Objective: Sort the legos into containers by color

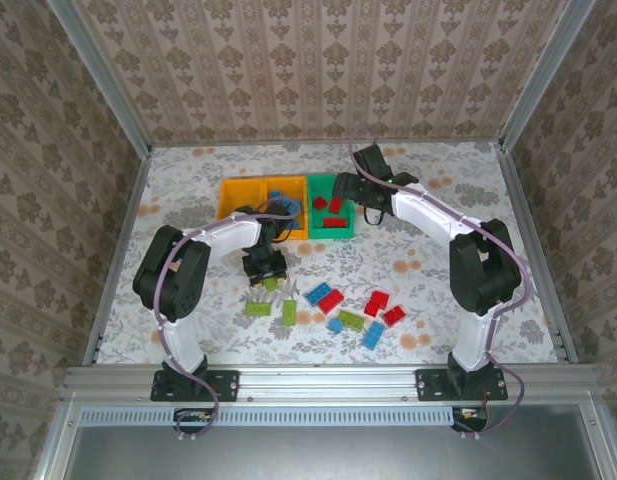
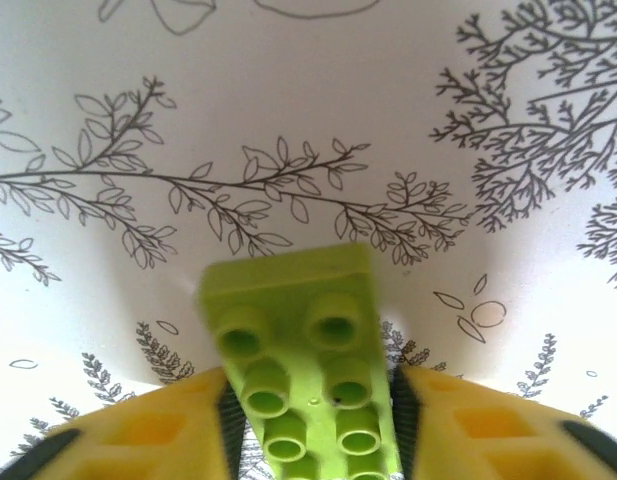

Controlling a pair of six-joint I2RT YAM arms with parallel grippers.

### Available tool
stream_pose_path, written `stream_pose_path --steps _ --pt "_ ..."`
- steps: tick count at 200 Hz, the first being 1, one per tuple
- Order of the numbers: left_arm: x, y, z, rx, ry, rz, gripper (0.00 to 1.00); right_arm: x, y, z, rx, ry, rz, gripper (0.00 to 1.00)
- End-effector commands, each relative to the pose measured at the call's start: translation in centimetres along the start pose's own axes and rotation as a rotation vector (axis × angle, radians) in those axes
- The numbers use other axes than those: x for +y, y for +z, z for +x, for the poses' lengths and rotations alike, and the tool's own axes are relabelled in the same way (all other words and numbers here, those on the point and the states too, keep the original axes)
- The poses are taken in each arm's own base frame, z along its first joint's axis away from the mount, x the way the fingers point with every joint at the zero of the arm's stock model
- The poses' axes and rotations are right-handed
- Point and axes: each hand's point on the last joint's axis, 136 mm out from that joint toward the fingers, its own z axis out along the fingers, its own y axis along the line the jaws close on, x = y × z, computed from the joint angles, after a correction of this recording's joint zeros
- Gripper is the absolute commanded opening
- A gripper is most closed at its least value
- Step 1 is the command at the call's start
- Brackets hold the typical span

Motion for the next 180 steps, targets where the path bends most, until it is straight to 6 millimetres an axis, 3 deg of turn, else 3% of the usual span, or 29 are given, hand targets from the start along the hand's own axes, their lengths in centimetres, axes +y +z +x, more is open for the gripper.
stream_pose_path --steps 1,55,97,126,138,154,180 --pt "1.1 2.6 0.1 0.024 -0.002 -0.073 0.34 -0.2 -2.2 -1.0 -0.045 -0.042 -0.001 0.86" --pt "2.3 1.1 -1.7 -0.043 0.016 -0.064 0.23 -1.9 -3.0 1.0 -0.008 -0.044 0.029 0.87" --pt "3.0 -4.4 -4.5 -0.179 0.060 -0.047 0.23 -2.3 -3.7 3.9 0.036 -0.104 0.037 0.86" --pt "2.6 -9.2 -7.2 -0.302 0.111 -0.018 0.25 -0.9 -4.6 6.7 0.070 -0.179 0.006 0.86" --pt "3.4 -10.9 -9.0 -0.348 0.094 -0.010 0.26 0.1 -5.0 8.0 0.087 -0.210 -0.015 0.86" --pt "3.6 -12.1 -11.0 -0.390 0.105 0.001 0.26 1.3 -5.6 9.8 0.124 -0.224 -0.030 0.86" --pt "4.0 -12.5 -13.8 -0.426 0.117 -0.001 0.26 3.5 -6.8 13.5 0.217 -0.173 -0.036 0.84"
